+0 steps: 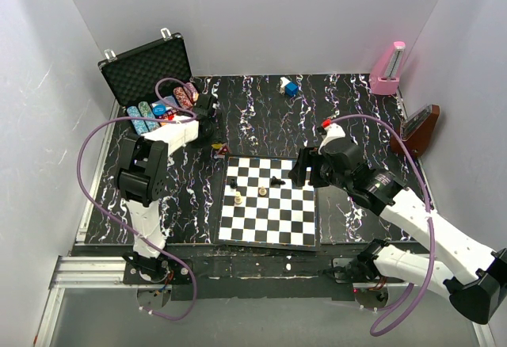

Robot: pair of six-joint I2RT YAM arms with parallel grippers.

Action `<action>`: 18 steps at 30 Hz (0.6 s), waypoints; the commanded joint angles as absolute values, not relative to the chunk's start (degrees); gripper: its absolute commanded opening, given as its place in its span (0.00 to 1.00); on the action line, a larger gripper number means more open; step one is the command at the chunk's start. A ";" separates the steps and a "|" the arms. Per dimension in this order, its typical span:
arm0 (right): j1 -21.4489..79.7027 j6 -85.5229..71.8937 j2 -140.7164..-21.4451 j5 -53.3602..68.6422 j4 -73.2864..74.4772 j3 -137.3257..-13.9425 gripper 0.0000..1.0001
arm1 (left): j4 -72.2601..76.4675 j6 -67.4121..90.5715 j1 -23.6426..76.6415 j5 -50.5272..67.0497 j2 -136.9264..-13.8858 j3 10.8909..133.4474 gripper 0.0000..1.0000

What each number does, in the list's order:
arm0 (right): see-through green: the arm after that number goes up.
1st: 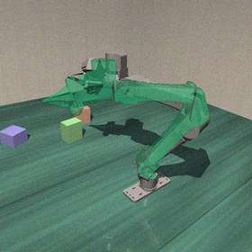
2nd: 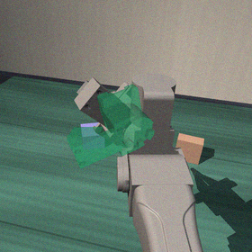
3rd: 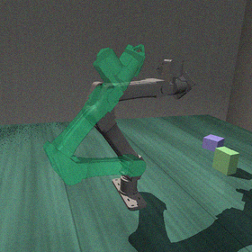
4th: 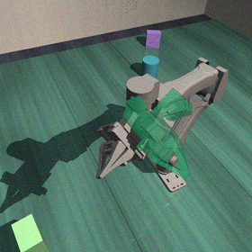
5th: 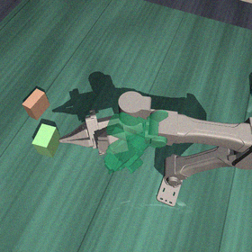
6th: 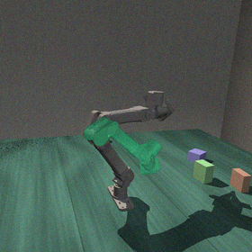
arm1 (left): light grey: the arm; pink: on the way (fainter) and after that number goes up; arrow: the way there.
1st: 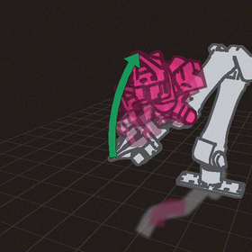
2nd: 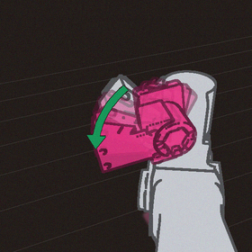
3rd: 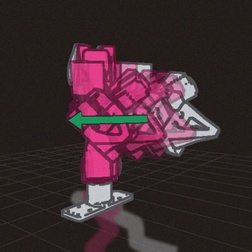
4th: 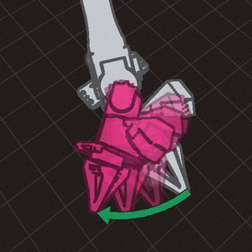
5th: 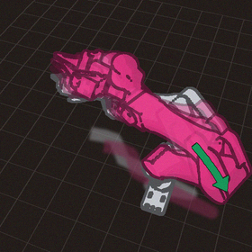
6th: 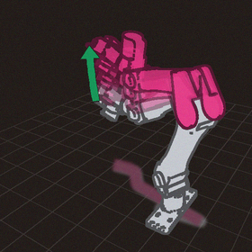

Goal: Pack up texas hold em set

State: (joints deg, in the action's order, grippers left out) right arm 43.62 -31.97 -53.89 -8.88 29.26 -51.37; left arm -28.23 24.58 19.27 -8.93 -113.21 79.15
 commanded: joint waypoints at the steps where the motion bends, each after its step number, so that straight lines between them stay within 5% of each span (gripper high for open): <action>1: 43.51 -31.82 -53.26 -8.88 26.54 -50.36 0.79 | -26.11 28.83 19.95 -11.34 -112.68 81.47 0.69; 18: 43.59 -32.08 -51.68 -8.26 25.75 -47.99 0.79 | -28.74 28.48 21.36 -13.54 -118.48 85.25 0.68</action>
State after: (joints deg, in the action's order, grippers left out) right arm 43.62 -31.55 -53.47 -8.56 28.05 -49.23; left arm -27.18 28.18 20.95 -11.62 -118.74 84.62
